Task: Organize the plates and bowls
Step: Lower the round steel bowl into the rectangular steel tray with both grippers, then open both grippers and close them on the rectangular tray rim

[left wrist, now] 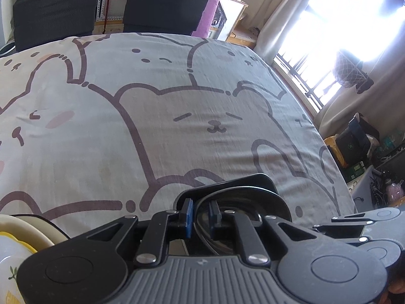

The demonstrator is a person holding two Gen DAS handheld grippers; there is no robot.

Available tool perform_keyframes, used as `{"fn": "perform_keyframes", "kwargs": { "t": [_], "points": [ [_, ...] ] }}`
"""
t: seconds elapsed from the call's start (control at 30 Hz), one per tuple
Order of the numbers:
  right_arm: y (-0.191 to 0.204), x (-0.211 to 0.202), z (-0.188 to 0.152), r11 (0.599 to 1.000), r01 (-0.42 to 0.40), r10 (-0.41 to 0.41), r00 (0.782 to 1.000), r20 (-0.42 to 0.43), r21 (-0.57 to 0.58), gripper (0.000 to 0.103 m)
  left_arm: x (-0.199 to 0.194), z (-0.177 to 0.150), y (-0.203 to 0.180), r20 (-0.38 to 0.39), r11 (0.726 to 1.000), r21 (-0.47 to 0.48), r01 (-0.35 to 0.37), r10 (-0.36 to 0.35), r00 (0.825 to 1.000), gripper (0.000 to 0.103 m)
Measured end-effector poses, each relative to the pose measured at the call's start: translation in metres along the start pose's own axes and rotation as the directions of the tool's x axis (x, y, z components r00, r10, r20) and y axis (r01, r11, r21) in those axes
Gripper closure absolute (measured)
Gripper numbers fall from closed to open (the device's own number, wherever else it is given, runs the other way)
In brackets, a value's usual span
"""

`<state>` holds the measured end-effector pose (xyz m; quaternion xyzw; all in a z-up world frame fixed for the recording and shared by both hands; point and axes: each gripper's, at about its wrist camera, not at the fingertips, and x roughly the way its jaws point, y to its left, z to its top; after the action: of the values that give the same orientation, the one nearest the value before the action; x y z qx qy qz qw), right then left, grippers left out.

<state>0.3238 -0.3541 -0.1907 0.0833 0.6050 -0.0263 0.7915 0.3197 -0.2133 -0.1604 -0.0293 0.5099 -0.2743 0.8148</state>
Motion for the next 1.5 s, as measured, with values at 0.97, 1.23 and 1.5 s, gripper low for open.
{"fn": "perform_keyframes", "kwargs": {
  "t": [0.97,1.23,1.5],
  "points": [
    [-0.012,0.006,0.007,0.999,-0.02,0.019,1.0,0.019,0.044,0.065,-0.009,0.005,0.002,0.044,1.0,-0.021,0.021,-0.02,0.999,0.042],
    [-0.032,-0.03,0.007,0.993,-0.049,0.024,0.976,0.217,0.11,0.035,-0.013,0.004,0.009,0.03,1.0,-0.012,-0.011,0.011,0.999,0.016],
    [-0.057,-0.02,0.011,0.992,0.066,-0.092,0.965,0.247,0.11,0.032,-0.015,-0.005,0.009,0.0,0.998,0.038,-0.047,0.047,0.999,0.011]
  ]
}}
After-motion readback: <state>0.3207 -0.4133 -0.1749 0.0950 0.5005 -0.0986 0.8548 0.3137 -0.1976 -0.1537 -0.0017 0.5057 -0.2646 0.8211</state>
